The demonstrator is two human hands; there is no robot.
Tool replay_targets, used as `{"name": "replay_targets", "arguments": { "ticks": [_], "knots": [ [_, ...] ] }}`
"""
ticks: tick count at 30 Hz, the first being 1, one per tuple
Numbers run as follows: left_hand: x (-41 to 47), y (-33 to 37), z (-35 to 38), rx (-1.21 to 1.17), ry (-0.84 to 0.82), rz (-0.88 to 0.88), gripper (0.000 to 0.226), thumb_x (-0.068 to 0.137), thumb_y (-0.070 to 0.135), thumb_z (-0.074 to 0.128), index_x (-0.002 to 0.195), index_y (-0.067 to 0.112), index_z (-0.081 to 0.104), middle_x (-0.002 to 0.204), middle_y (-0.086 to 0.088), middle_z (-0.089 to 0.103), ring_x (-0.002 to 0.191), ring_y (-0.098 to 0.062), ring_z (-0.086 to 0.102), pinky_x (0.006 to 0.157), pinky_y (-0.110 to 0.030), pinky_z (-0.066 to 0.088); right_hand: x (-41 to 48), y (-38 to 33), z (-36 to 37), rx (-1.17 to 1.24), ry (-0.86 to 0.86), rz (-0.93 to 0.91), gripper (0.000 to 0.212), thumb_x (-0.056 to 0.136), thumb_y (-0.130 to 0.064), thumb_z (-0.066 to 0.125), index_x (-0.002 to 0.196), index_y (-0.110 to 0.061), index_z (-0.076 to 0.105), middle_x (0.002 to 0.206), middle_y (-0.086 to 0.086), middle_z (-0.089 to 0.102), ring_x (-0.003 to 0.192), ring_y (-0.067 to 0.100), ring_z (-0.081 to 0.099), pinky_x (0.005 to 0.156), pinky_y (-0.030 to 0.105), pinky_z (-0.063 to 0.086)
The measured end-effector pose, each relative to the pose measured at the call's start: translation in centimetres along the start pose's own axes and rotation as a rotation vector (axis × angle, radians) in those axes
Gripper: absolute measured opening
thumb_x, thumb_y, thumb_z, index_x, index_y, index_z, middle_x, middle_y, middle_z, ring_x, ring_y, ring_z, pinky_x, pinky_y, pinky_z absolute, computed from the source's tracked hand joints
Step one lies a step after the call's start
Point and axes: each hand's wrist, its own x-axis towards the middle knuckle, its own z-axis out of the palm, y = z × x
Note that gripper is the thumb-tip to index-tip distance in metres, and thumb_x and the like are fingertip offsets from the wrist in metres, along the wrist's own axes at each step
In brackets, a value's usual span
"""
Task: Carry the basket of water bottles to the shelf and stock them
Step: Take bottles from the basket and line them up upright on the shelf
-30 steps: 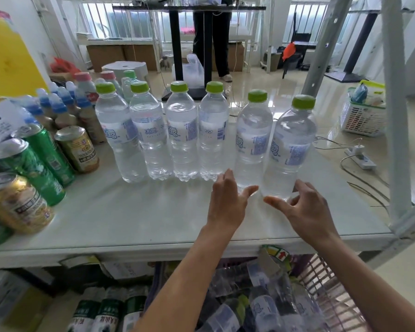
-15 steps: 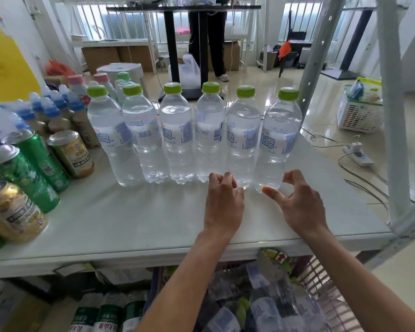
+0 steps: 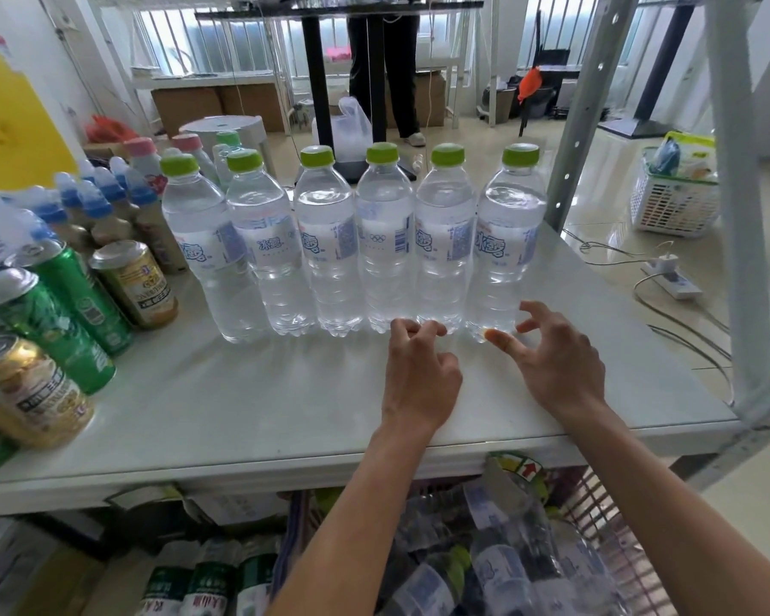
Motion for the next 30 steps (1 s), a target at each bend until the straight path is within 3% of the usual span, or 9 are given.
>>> {"name": "replay_targets", "arguments": {
  "ticks": [2, 6, 12, 18, 23, 26, 28, 30],
  "knots": [
    [0.0, 0.0, 0.0, -0.011, 0.004, 0.005, 0.040, 0.099, 0.007, 0.055, 0.138, 0.012, 0.062, 0.138, -0.006, 0.045, 0.104, -0.010, 0.048, 0.091, -0.013, 0.036, 0.2, 0.0, 0.0, -0.027, -0.010, -0.004, 0.068, 0.085, -0.065, 0.063, 0.139, -0.026, 0.053, 0.120, -0.003, 0.068, 0.103, 0.029, 0.068, 0.071, 0.033, 0.044],
    [-0.1, -0.1, -0.2, -0.026, 0.003, 0.002, 0.042, 0.097, 0.005, 0.055, 0.138, 0.012, 0.062, 0.137, -0.006, 0.047, 0.102, -0.011, 0.050, 0.089, -0.014, 0.037, 0.5, 0.0, 0.0, -0.080, -0.047, -0.021, 0.058, 0.088, -0.064, 0.058, 0.130, -0.025, 0.054, 0.119, 0.000, 0.067, 0.100, 0.033, 0.068, 0.072, 0.038, 0.049],
    [-0.3, -0.1, -0.2, 0.021, -0.018, 0.025, 0.047, 0.096, 0.005, 0.054, 0.142, 0.010, 0.060, 0.140, -0.006, 0.045, 0.119, -0.022, 0.058, 0.091, -0.013, 0.035, 0.6, -0.3, -0.3, -0.114, -0.100, -0.002, 0.051, 0.094, -0.060, 0.055, 0.130, -0.024, 0.052, 0.119, 0.004, 0.063, 0.101, 0.036, 0.065, 0.073, 0.038, 0.045],
    [-0.1, -0.1, 0.0, 0.046, -0.048, 0.045, 0.050, 0.097, 0.006, 0.052, 0.147, 0.007, 0.057, 0.140, -0.006, 0.044, 0.127, -0.023, 0.054, 0.108, -0.024, 0.042, 0.9, -0.7, -0.4, -0.146, -0.105, -0.026, 0.054, 0.094, -0.060, 0.053, 0.133, -0.023, 0.050, 0.117, 0.006, 0.063, 0.099, 0.036, 0.066, 0.070, 0.037, 0.046],
    [-0.5, -0.2, -0.3, 0.073, -0.056, 0.075, 0.053, 0.098, 0.006, 0.052, 0.150, 0.010, 0.055, 0.142, -0.006, 0.050, 0.133, -0.023, 0.051, 0.114, -0.028, 0.040, 0.9, -1.1, -0.3, -0.192, -0.107, -0.025, 0.055, 0.096, -0.059, 0.052, 0.134, -0.019, 0.047, 0.114, 0.012, 0.062, 0.097, 0.040, 0.066, 0.077, 0.046, 0.054],
    [-1.7, 0.2, -1.5, -0.015, -0.050, 0.040, 0.047, 0.098, 0.005, 0.055, 0.143, 0.012, 0.062, 0.146, -0.007, 0.057, 0.135, -0.022, 0.055, 0.116, -0.028, 0.040, 0.3, -1.4, -1.4, -0.148, -0.180, -0.004, 0.059, 0.094, -0.055, 0.061, 0.134, -0.014, 0.048, 0.114, 0.013, 0.066, 0.102, 0.038, 0.066, 0.084, 0.048, 0.055],
    [-3.5, 1.1, -2.7, -0.107, 0.047, 0.016, 0.033, 0.097, 0.004, 0.057, 0.124, 0.011, 0.073, 0.130, -0.005, 0.070, 0.116, -0.016, 0.066, 0.104, -0.021, 0.051, -0.7, -1.6, -3.4, -0.092, -0.185, 0.015, 0.055, 0.092, -0.048, 0.066, 0.134, -0.015, 0.052, 0.109, 0.011, 0.071, 0.101, 0.034, 0.067, 0.090, 0.047, 0.055],
    [-6.2, 2.4, -3.6, -0.180, 0.115, 0.083, 0.017, 0.093, 0.001, 0.058, 0.093, 0.007, 0.075, 0.096, -0.002, 0.075, 0.083, -0.009, 0.067, 0.075, -0.006, 0.049, -2.7, -2.2, -5.5, -0.009, -0.182, 0.022, 0.035, 0.093, -0.040, 0.066, 0.119, -0.017, 0.066, 0.097, 0.003, 0.074, 0.090, 0.023, 0.069, 0.086, 0.035, 0.055]
  ]
}}
